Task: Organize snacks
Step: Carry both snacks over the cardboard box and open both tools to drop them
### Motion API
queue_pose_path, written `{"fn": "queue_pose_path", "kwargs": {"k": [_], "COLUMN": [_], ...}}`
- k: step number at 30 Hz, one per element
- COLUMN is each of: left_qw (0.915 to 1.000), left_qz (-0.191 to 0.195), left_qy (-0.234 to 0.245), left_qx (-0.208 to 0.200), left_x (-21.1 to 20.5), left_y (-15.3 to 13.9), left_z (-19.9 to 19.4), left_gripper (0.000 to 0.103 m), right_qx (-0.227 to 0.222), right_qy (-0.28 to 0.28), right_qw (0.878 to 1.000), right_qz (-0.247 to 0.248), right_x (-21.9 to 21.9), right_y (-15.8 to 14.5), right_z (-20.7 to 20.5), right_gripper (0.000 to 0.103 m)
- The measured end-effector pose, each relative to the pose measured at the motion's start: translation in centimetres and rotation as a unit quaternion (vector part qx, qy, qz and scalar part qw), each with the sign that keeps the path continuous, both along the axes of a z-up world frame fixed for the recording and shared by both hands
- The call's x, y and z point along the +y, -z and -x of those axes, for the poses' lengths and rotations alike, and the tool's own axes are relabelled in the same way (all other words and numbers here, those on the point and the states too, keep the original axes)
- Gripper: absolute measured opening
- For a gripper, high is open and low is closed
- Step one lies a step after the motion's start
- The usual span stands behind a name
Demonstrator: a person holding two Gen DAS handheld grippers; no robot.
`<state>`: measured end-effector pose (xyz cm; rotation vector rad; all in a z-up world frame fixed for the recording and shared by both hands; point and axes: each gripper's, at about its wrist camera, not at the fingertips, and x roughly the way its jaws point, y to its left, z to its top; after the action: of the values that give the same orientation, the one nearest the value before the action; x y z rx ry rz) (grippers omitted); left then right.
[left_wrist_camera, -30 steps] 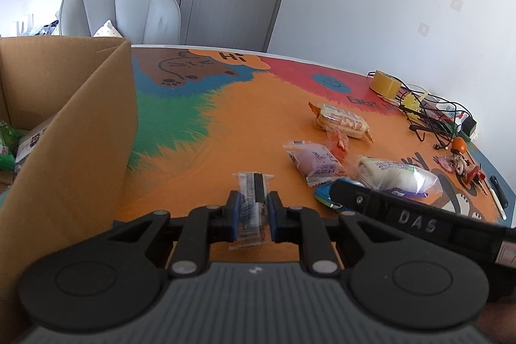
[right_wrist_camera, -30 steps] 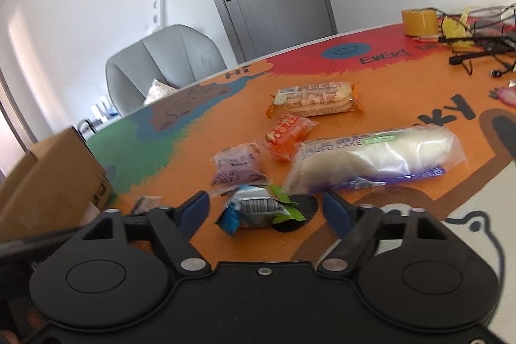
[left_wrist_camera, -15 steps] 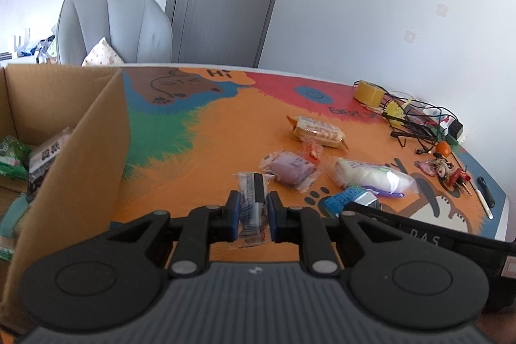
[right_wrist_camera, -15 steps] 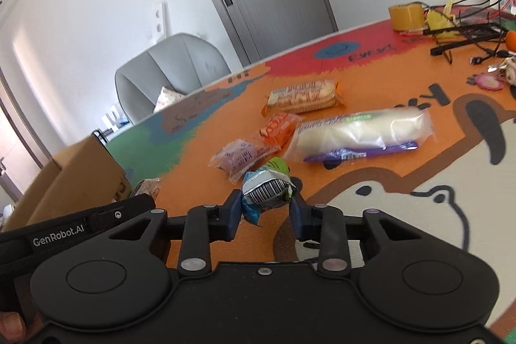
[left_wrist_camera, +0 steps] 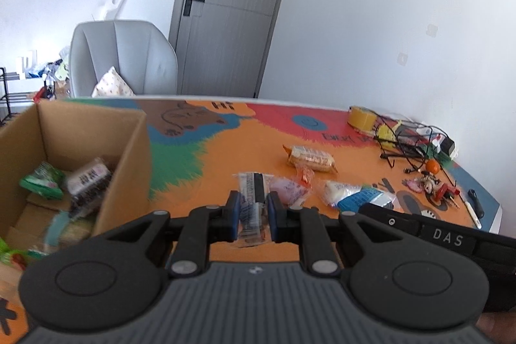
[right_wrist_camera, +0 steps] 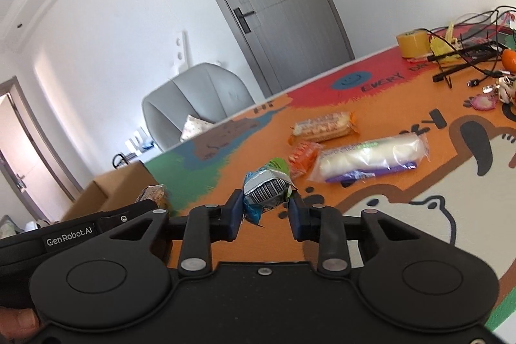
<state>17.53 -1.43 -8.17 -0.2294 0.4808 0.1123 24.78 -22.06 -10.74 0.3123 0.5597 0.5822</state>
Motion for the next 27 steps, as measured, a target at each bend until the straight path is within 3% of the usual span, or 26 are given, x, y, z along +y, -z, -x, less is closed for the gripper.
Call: {"fn": "queue_pose_path", "kwargs": {"k": [11, 27], "left_qw": [0.9989, 0.9947], "left_qz": [-0.005, 0.008], "left_qy": [-0.029, -0.088], "left_qx": [-0.037, -0.052], "left_x": [2.8, 8.3], "left_y": [-2.8, -3.8], "left_z": [2.6, 5.2], "left_gripper": [0.017, 0.017], "right_qx": [-0.029, -0.063], "right_qy": [-0.033, -0.095], "right_qw": [0.999, 0.994], "right_qz": [-0.004, -0.003], "right_x": [3.2, 9.3], "right_y": [-2.3, -5.1], "right_z": [1.3, 2.7], "right_gripper": [0.031, 0.031]}}
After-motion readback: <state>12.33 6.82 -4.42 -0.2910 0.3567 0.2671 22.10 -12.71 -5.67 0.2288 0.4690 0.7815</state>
